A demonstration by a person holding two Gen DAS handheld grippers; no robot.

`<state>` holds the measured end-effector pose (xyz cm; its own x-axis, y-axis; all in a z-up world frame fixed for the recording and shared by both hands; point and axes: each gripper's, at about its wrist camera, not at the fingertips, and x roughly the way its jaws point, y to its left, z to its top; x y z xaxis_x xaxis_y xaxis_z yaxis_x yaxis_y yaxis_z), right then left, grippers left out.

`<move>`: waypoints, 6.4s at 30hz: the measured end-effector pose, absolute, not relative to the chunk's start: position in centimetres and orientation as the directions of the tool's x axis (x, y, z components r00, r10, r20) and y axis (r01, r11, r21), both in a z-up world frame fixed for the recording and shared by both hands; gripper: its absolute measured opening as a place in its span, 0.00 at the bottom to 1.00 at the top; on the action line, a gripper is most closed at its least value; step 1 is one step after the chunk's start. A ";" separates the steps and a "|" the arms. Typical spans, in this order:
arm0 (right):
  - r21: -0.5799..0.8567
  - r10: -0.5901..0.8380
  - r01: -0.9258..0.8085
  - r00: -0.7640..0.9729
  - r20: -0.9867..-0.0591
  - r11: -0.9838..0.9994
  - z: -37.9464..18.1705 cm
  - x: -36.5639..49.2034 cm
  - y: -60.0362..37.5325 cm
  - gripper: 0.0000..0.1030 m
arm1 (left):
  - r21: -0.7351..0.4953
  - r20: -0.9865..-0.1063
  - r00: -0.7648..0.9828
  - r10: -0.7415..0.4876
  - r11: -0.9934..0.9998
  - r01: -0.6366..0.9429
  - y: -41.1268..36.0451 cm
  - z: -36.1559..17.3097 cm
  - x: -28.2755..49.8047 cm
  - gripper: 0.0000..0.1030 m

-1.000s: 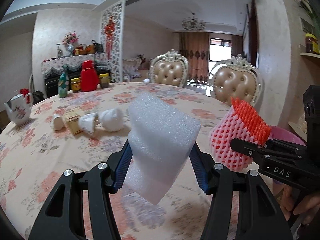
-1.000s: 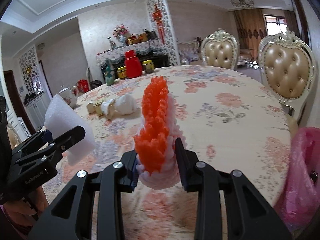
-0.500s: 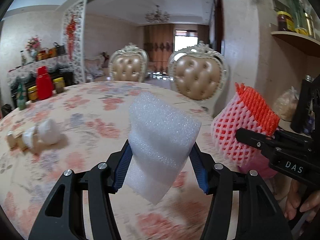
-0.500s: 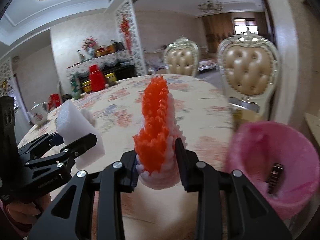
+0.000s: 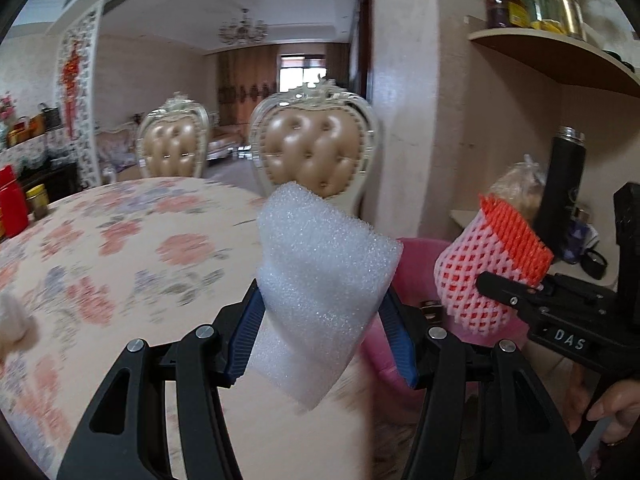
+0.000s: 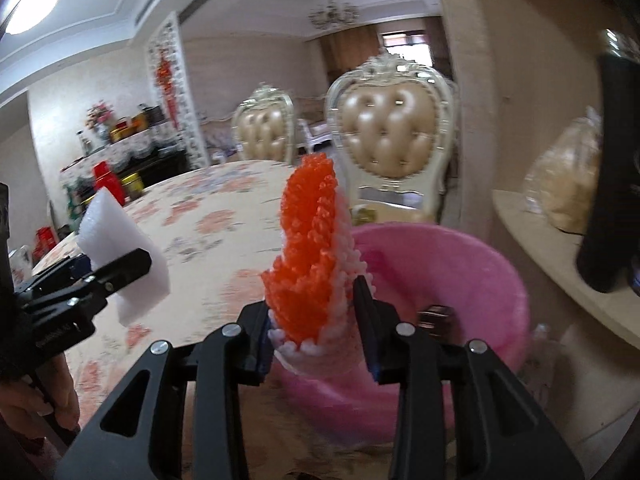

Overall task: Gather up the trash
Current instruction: 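Carry both items to the pink bin and open both tools to drop them, then grasp the white plastic bag ball with the right tool while the left tool grasps the white printed paper bag, then lift the plastic bag ball and paper bag off the table with both tools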

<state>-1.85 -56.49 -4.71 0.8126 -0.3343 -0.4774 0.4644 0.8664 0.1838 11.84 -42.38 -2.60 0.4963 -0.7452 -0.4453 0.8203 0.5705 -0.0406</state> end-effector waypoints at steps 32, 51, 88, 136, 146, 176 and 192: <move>0.269 -0.377 0.526 0.809 -0.452 0.807 -4.3 -5.3 -62.2 0.74 | -0.111 -0.496 0.498 -0.712 0.621 0.776 -44.8 -3.8 15.8 0.91; 0.212 0.127 -0.020 0.854 -0.504 0.977 -3.4 15.7 -35.4 0.86 | -0.035 -0.500 0.830 -0.246 0.964 0.264 -11.3 -3.5 24.3 0.91; 0.113 0.237 -0.221 0.691 -0.683 0.969 -7.3 39.3 -18.3 0.30 | -0.164 -0.556 0.830 -0.042 0.985 -0.060 1.7 -5.5 34.2 0.91; 0.387 0.329 -0.133 0.802 -0.498 0.912 -6.4 32.1 -29.5 0.27 | -0.073 -0.579 0.815 0.029 0.993 -0.087 -5.3 -4.6 28.2 0.51; 0.247 0.370 -0.277 0.732 -0.572 0.929 -4.2 27.1 -23.6 0.27 | -0.005 -0.508 0.859 0.068 0.997 -0.082 -3.0 -3.8 21.5 0.51; 0.159 0.292 -0.245 0.831 -0.474 0.956 -4.3 14.3 -26.1 0.27 | 0.029 -0.416 0.904 -0.097 0.992 0.120 -8.2 -3.6 13.0 0.51; 0.194 0.245 -0.172 0.855 -0.458 0.966 -4.5 13.1 -30.7 0.28 | 0.011 -0.452 0.867 -0.209 0.971 0.240 -13.2 -4.1 13.0 0.51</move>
